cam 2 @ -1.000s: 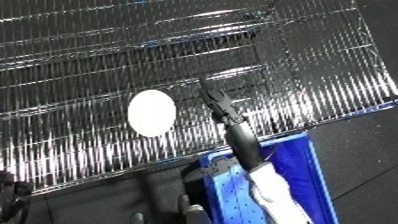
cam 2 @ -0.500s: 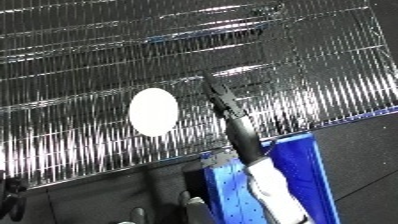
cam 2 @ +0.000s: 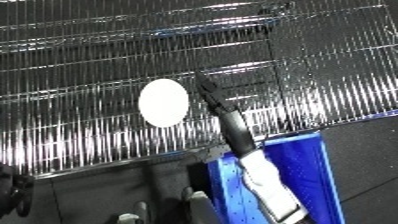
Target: Pick up the object and place it into the box
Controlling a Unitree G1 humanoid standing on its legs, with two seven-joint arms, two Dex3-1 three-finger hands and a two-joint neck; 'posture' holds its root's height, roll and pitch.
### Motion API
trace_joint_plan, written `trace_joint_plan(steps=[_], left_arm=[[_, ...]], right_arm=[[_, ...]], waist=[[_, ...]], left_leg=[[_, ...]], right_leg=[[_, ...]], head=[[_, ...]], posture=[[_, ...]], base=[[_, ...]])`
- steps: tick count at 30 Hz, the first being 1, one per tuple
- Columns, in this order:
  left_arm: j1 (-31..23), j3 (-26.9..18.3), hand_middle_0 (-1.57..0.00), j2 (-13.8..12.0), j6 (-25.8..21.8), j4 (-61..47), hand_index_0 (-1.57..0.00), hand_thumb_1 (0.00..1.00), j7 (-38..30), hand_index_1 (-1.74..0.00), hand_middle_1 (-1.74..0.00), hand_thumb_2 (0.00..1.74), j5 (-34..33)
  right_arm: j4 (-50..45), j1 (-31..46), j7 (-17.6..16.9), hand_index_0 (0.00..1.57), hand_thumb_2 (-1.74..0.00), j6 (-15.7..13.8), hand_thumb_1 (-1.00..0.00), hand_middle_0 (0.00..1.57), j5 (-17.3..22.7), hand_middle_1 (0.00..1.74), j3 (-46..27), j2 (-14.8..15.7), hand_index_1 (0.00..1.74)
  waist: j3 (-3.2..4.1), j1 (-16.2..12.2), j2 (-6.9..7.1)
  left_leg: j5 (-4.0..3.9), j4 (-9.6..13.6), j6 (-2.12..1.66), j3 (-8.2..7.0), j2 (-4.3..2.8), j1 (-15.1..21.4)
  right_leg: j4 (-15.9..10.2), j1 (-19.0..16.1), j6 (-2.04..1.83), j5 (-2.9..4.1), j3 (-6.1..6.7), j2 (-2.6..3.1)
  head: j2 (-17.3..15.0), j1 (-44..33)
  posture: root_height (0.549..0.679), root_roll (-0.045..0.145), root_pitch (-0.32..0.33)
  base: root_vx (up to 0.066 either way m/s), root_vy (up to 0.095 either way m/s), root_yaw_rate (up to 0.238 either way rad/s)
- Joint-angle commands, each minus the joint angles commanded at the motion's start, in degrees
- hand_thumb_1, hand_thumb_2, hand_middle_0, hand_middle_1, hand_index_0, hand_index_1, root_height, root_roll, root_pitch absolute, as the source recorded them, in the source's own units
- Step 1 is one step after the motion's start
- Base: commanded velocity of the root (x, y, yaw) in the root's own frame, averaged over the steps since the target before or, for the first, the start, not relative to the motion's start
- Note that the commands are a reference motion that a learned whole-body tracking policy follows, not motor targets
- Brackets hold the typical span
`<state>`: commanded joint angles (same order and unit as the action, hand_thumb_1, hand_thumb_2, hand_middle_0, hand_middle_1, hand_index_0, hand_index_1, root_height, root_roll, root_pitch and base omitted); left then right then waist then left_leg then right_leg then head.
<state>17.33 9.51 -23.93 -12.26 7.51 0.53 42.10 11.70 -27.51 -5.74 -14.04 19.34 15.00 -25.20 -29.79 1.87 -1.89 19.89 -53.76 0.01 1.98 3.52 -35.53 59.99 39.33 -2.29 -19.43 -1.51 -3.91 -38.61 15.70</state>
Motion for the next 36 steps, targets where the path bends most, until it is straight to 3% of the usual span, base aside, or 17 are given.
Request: trace_joint_plan(steps=[10, 21, 33, 36], left_arm=[[1.2, 1.5, -1.57, -1.0, 0.2, -0.7, -1.57, 1.0, -0.7, -1.74, -1.74, 1.74, 0.8], [2.7, 2.6, -1.57, -1.1, 0.1, -1.4, -1.57, 1.0, -1.8, -1.74, -1.74, 1.74, 1.0], [3.3, 2.9, -1.57, -0.7, 0.3, -1.5, -1.57, 1.0, -2.2, -1.74, -1.74, 1.74, 1.1], [3.2, 2.7, -1.57, -0.6, 0.2, -1.6, -1.57, 1.0, -2.1, -1.74, -1.74, 1.74, 1.0]], right_arm=[[2.7, -5.9, -1.5, 0.0, 0.0, 0.4, 0.0, 0.0, 1.7, 0.0, 2.4, 0.1, 0.0], [6.0, -12.2, -1.7, 0.0, 0.0, 0.1, 0.0, 0.0, 3.8, 0.0, 4.5, -0.3, 0.0], [7.8, -14.6, -1.1, 0.94, -1.04, 0.4, -0.6, 0.94, 4.0, 1.04, 5.2, -0.1, 1.04], [7.5, -14.1, -1.9, 0.94, -1.04, 0.4, -0.6, 0.94, 3.4, 1.04, 4.9, -0.3, 1.04]], waist=[[0.0, 0.9, -0.86], [0.0, 1.8, -1.6], [0.0, 2.0, -1.84], [0.0, 1.9, -1.71]], left_leg=[[-0.04, -0.5, 0.21, -0.2, 0.5, -1.9], [0.64, -1.7, 0.63, -0.34, 0.92, -4.1], [1.03, -1.9, 0.91, -0.58, 1.06, -4.5], [0.98, -1.4, 0.98, -0.59, 0.99, -4.2]], right_leg=[[0.5, 2.3, 0.15, 0.33, -0.03, -0.03], [1.4, 4.6, 0.5, 0.21, 0.03, 0.12], [1.4, 5.2, 0.8, 0.2, 0.1, 0.45], [0.9, 4.9, 0.79, 0.26, 0.1, 0.59]], head=[[4.9, 1.8], [7.7, 4.6], [8.7, 6.3], [9.1, 6.6]], posture=[[0.59, 0.059, 0.033], [0.586, 0.056, 0.058], [0.586, 0.056, 0.068], [0.587, 0.055, 0.071]], base=[[0.026, 0.018, 0.06], [-0.007, 0.017, 0.024], [-0.017, 0.009, 0.005], [-0.036, -0.017, -0.017]])
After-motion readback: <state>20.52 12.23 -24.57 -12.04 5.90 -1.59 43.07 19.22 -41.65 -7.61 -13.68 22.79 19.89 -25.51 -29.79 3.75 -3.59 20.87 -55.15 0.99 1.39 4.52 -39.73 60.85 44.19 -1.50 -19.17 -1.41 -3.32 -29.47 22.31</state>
